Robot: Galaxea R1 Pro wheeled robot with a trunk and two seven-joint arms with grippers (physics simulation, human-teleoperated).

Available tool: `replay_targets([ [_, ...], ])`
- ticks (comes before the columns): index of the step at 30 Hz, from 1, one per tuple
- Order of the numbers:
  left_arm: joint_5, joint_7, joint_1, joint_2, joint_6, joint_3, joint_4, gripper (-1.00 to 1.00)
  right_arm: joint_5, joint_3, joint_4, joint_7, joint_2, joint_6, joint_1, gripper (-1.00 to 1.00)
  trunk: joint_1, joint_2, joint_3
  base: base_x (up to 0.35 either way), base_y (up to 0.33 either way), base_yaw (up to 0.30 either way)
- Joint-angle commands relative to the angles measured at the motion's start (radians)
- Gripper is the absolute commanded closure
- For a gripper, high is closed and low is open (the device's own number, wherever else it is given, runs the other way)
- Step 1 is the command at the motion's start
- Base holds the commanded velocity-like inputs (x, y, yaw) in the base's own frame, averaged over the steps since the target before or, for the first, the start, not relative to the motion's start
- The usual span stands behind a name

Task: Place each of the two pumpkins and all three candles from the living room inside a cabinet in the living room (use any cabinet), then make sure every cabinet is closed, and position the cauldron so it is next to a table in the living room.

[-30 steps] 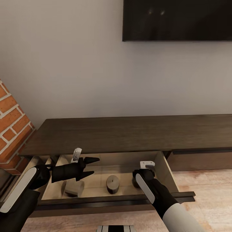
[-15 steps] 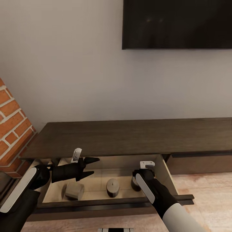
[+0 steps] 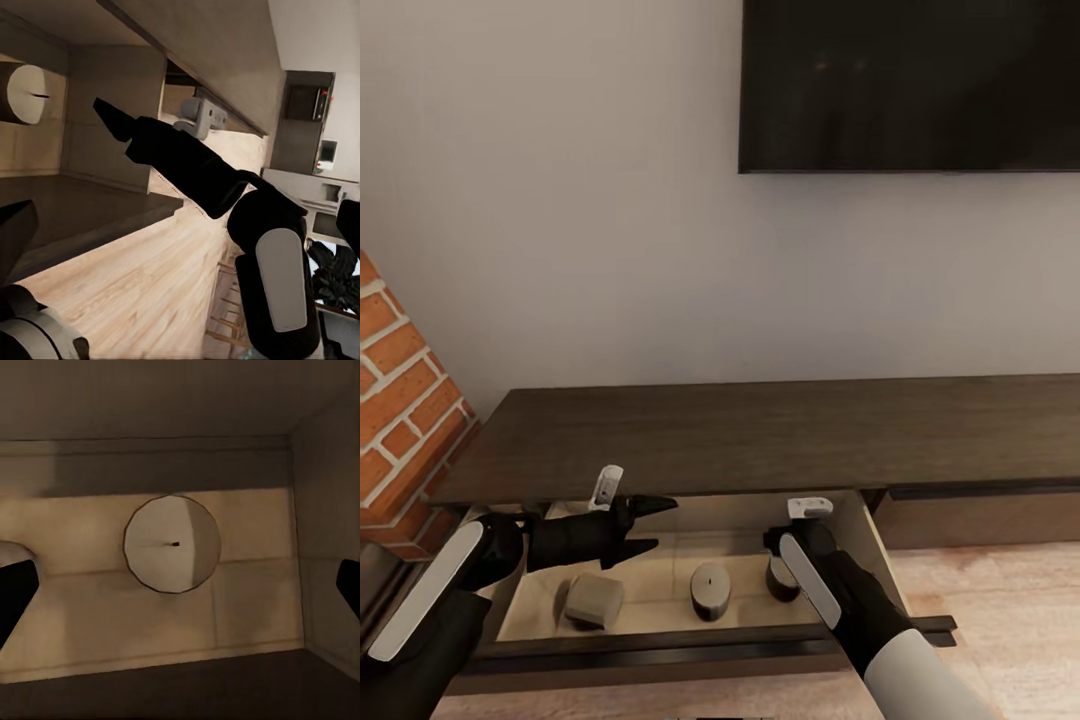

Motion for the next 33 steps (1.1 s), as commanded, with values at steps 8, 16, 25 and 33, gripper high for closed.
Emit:
replay_targets([
  [8, 0.007, 0.013, 0.005, 0.004, 0.001, -0.011, 0.000, -1.00, -0.012, 0.004, -0.037, 0.002, 0.001, 0.045, -0.001, -1.00, -0.031, 0.056, 0.024, 0.000, 0.000, 0.000],
  [16, 0.006, 0.015, 0.007, 0.006, 0.000, -0.009, 0.003, -1.00, -0.012, 0.005, -0.040, 0.001, 0.007, 0.052, -0.001, -1.00, -0.062, 0.112, 0.049, -0.115, 0.016, 0.000],
  [25, 0.007, 0.015, 0.007, 0.037, -0.001, -0.007, 0.003, -1.00, -0.012, 0.007, -0.044, 0.002, 0.008, 0.052, -0.001, -1.00, -0.096, 0.175, 0.078, -0.014, 0.002, 0.000],
  [33, 0.007, 0.016, 0.007, 0.037, -0.002, -0.006, 0.004, -1.00, -0.011, 0.007, -0.044, 0.001, 0.008, 0.053, -0.001, -1.00, -0.127, 0.231, 0.103, 0.000, 0.000, 0.000],
])
